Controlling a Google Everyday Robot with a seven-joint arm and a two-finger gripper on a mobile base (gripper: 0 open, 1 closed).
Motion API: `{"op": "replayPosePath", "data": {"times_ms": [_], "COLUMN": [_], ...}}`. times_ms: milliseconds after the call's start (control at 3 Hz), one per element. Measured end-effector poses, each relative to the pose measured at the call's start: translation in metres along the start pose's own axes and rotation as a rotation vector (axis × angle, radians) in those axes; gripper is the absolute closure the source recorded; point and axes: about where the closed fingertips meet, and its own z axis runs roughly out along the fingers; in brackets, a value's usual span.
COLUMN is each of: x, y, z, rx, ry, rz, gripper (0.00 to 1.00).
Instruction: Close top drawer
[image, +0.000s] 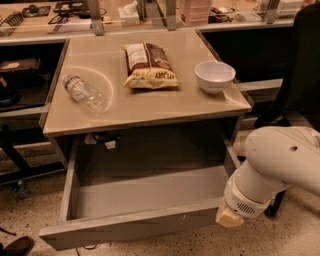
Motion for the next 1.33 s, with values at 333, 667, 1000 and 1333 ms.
{"op": "replayPosePath", "data": {"times_ms": [333, 667, 1000, 1333], "x": [-0.009, -0.023, -0.039, -0.064], "y": [-0.009, -0.022, -0.040, -0.064], "z": [0.011, 0.018, 0.019, 0.015], "rx": [0.006, 0.025, 0.054, 0.094], "ry": [-0.012, -0.026, -0.039, -0.058], "rz": [-0.008, -0.021, -0.033, -0.069], "gripper": [1.00, 1.00, 1.00, 1.00]}}
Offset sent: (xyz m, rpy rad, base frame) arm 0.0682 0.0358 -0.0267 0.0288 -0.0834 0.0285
